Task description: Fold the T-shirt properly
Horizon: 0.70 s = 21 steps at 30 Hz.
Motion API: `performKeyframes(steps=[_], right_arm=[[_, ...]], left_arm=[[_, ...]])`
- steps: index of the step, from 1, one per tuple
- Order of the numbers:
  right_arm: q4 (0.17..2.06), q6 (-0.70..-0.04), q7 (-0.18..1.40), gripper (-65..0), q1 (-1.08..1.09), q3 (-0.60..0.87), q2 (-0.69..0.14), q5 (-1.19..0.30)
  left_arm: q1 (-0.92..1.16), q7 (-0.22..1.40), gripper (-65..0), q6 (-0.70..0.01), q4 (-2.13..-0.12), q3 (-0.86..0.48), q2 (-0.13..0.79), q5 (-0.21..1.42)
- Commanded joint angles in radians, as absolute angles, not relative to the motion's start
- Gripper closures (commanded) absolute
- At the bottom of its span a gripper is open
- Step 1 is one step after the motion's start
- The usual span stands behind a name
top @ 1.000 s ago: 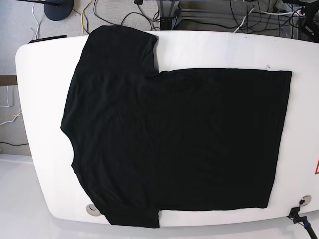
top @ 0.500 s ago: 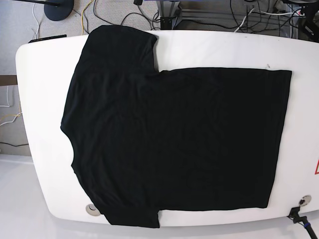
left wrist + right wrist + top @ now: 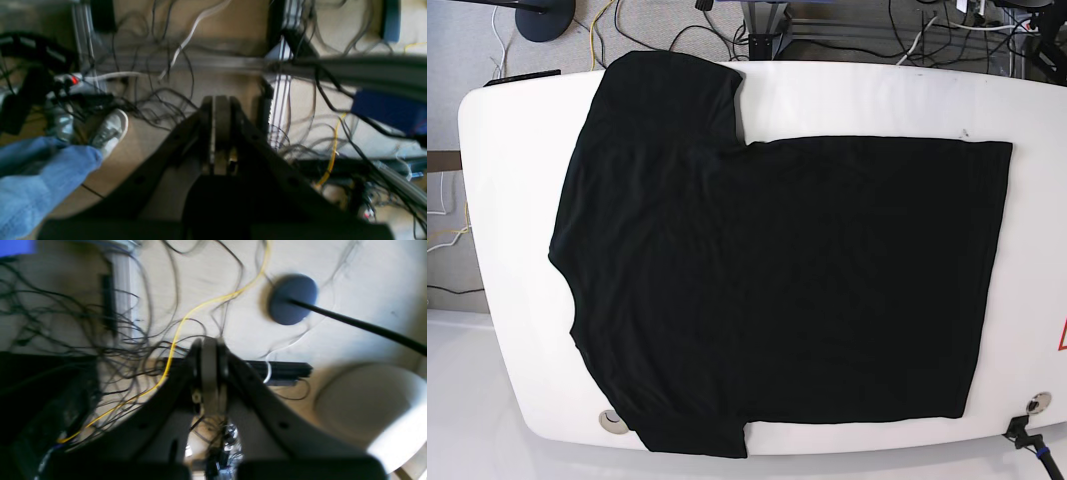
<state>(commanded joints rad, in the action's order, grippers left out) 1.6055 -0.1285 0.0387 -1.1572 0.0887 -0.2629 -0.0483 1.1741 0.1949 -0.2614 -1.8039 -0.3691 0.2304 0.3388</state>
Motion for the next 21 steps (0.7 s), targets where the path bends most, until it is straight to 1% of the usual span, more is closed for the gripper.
performKeyframes(steps=[4, 7, 10, 12, 14, 17, 19, 21], right_arm=[[1.787, -0.161, 0.055, 0.0, -1.18, 0.11, -0.261, -0.047], [1.903, -0.165, 0.105, 0.0, -1.177, 0.134, -0.261, -0.039], [1.992, -0.161, 0.172, 0.0, -1.156, 0.176, -0.26, -0.054], [2.026, -0.165, 0.216, -0.5, -1.135, 0.21, -0.261, -0.101], [2.045, -0.179, 0.264, -2.5, -1.111, 0.255, -0.264, -0.181], [2.056, -0.209, 0.35, -8.9, -1.08, 0.333, -0.263, -0.311], [2.059, -0.23, 0.403, -16.2, -1.058, 0.387, -0.261, -0.376], [2.062, -0.237, 0.439, -24.4, -1.037, 0.44, -0.264, -0.436]], left_arm=[[1.187, 0.274, 0.0, -0.331, -1.944, -0.454, 0.24, 0.393], [1.187, 0.3, 0.0, -0.356, -2.034, -0.496, 0.243, 0.412], [1.171, 0.31, 0.0, -0.363, -2.098, -0.544, 0.243, 0.447], [1.143, 0.317, 0.0, -0.372, -2.111, -0.566, 0.251, 0.471], [1.108, 0.323, 0.0, -0.379, -2.114, -0.586, 0.269, 0.496], [1.055, 0.327, -0.6, -0.386, -2.106, -0.607, 0.306, 0.509], [1.025, 0.319, -3.8, -0.386, -2.094, -0.623, 0.321, 0.503], [1.004, 0.296, -16.0, -0.385, -2.09, -0.643, 0.319, 0.503]])
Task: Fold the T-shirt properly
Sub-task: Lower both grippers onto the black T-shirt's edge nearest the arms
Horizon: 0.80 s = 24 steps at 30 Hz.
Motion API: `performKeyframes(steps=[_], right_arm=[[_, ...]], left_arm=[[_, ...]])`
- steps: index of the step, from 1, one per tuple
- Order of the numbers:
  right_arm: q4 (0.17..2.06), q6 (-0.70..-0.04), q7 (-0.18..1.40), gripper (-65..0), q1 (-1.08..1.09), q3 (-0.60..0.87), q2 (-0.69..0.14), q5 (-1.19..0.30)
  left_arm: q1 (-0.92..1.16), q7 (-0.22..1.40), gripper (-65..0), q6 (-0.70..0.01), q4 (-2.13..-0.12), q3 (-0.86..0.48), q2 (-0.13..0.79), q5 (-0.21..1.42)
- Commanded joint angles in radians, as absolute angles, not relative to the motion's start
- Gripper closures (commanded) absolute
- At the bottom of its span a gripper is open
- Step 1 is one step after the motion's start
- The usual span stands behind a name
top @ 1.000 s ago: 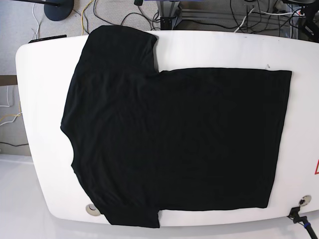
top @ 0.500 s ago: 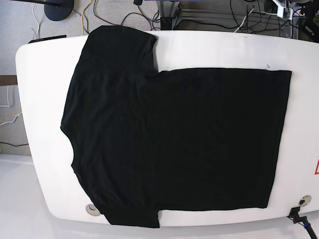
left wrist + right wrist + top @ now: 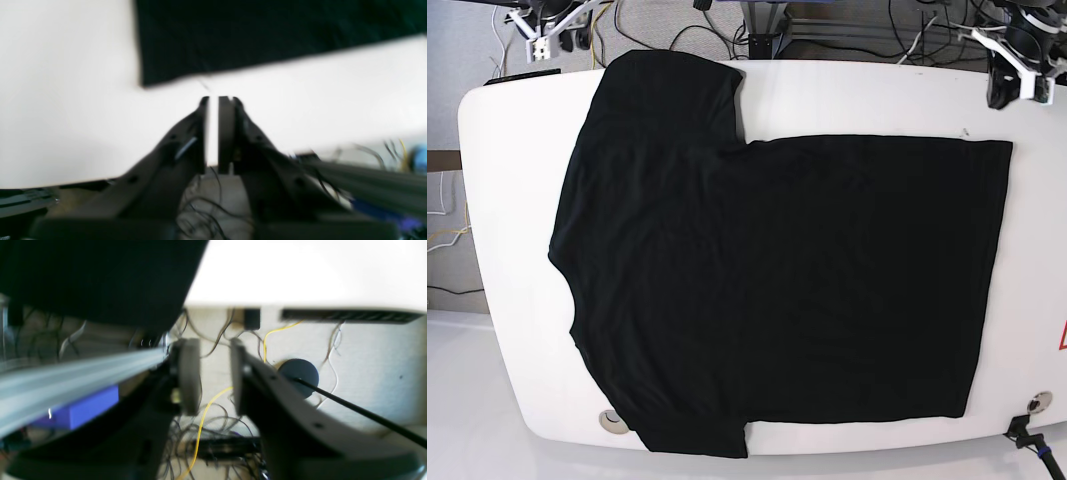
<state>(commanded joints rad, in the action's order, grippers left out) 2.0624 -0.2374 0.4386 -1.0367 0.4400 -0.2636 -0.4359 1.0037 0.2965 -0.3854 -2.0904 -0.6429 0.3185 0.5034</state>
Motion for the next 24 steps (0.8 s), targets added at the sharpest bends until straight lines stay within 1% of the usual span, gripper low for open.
performKeyframes(steps=[2, 3, 4, 5, 6, 9, 13, 15, 19, 24], right_arm=[[2.061, -0.24, 0.453, -30.6, -1.01, 0.492, -0.263, -0.487], [2.067, -0.242, 0.461, -32.3, -0.998, 0.521, -0.261, -0.521], [2.064, -0.245, 0.468, -33.8, -0.983, 0.544, -0.259, -0.548], [2.063, -0.248, 0.474, -34.9, -0.97, 0.561, -0.257, -0.574], [2.054, -0.248, 0.474, -33.3, -0.965, 0.532, -0.257, -0.548], [2.027, -0.252, 0.483, -33.1, -0.885, 0.493, -0.257, -0.549], [1.994, -0.259, 0.5, -32.9, -0.796, 0.467, -0.248, -0.553], [1.984, -0.273, 0.522, -33.1, -0.749, 0.466, -0.238, -0.56], [1.967, -0.307, 0.57, -32.7, -0.688, 0.472, -0.221, -0.584], [1.956, -0.327, 0.584, -32.3, -0.656, 0.465, -0.214, -0.602]], left_arm=[[0.998, 0.282, -26.1, -0.391, -2.089, -0.657, 0.31, 0.505], [0.997, 0.275, -29.2, -0.395, -2.089, -0.662, 0.311, 0.507], [0.993, 0.271, -30.8, -0.397, -2.086, -0.662, 0.311, 0.507], [0.988, 0.268, -31.0, -0.402, -2.086, -0.664, 0.313, 0.506], [0.973, 0.268, -31.8, -0.418, -2.096, -0.666, 0.313, 0.513], [0.952, 0.277, -34.6, -0.435, -2.096, -0.678, 0.317, 0.515], [0.904, 0.3, -35.5, -0.459, -2.092, -0.685, 0.332, 0.508], [0.88, 0.301, -35.9, -0.467, -2.082, -0.684, 0.34, 0.501], [0.824, 0.3, -37.0, -0.471, -2.02, -0.675, 0.349, 0.483], [0.748, 0.314, -37.2, -0.476, -1.9, -0.653, 0.355, 0.48]])
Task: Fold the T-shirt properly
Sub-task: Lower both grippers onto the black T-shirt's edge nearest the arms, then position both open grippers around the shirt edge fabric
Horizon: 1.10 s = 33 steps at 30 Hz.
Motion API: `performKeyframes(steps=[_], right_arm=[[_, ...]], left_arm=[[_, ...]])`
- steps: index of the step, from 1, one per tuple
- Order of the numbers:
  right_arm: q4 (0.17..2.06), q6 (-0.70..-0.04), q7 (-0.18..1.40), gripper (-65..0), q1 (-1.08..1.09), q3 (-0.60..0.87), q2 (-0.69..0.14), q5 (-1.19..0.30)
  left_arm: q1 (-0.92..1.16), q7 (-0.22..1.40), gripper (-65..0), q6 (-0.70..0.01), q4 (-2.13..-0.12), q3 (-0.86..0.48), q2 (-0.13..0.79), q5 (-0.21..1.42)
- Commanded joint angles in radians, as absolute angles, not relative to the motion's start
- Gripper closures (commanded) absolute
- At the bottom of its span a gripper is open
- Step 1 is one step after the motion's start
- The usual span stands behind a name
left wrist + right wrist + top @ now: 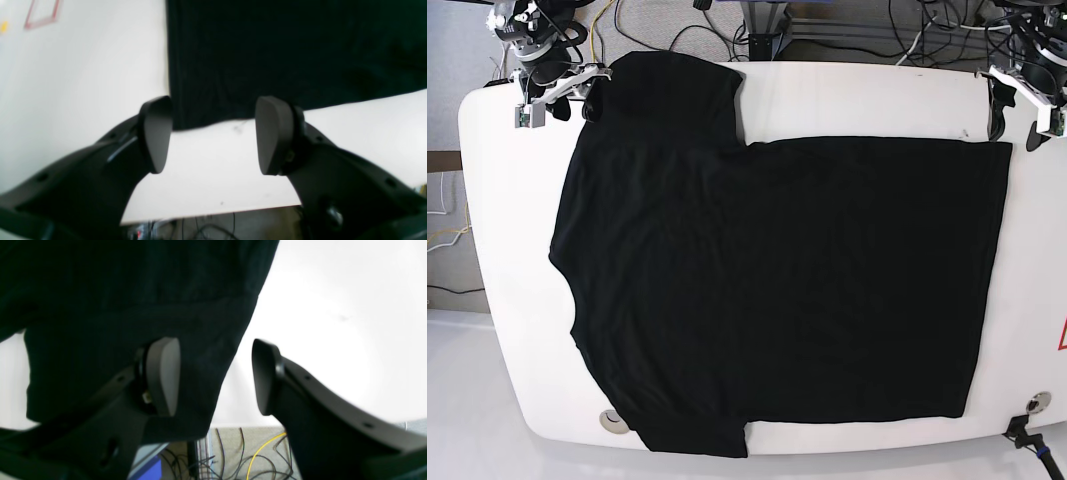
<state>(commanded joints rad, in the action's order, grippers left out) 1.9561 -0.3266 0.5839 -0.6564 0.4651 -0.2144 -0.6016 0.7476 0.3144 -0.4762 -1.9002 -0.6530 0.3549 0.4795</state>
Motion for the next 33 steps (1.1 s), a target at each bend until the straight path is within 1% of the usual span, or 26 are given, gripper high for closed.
performKeyframes(steps=[5, 11, 12, 33], right_arm=[[1.957, -0.337, 0.588, -32.2, -0.644, 0.448, -0.215, -0.605], [1.955, -0.331, 0.583, -31.7, -0.65, 0.421, -0.215, -0.601], [1.952, -0.338, 0.595, -32.9, -0.639, 0.427, -0.211, -0.605], [1.906, -0.35, 0.619, -33.1, -0.627, 0.427, -0.216, -0.635]], left_arm=[[0.688, 0.336, -37.1, -0.483, -1.817, -0.641, 0.354, 0.484], [0.615, 0.368, -36.7, -0.49, -1.74, -0.651, 0.35, 0.502], [0.609, 0.355, -36.8, -0.476, -1.754, -0.648, 0.35, 0.491], [0.621, 0.371, -35.9, -0.479, -1.726, -0.655, 0.349, 0.499]])
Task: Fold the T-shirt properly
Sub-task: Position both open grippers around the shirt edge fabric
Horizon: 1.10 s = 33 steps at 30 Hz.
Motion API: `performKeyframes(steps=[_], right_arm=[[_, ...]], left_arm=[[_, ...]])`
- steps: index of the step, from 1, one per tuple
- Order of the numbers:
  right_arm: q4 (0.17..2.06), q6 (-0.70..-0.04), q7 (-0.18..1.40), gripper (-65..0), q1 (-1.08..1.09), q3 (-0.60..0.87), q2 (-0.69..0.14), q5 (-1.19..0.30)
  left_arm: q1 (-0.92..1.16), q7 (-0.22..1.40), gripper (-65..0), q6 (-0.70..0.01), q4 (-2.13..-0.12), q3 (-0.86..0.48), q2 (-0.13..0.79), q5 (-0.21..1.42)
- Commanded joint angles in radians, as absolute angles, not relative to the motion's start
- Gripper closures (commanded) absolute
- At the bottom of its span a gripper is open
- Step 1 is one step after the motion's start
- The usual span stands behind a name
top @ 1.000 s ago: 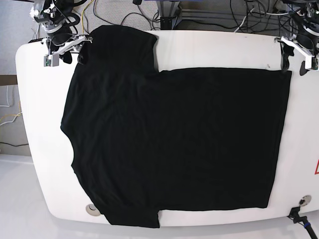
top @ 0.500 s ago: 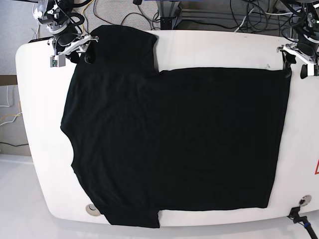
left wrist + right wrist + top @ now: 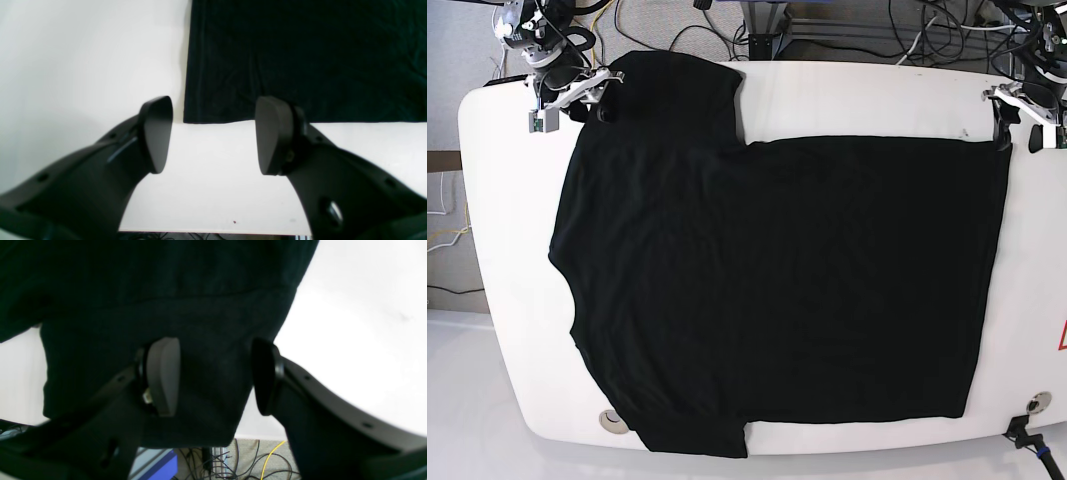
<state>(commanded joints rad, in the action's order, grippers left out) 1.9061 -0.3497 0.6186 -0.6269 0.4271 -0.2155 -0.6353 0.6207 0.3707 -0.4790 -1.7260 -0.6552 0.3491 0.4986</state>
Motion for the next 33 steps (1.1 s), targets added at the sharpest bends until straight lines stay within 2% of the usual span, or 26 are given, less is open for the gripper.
performKeyframes(steps=[33], right_arm=[[1.883, -0.348, 0.68, -33.3, -0.599, 0.429, -0.213, -0.64]], left_arm=[[0.612, 0.391, -36.0, -0.486, -1.716, -0.662, 0.348, 0.509]])
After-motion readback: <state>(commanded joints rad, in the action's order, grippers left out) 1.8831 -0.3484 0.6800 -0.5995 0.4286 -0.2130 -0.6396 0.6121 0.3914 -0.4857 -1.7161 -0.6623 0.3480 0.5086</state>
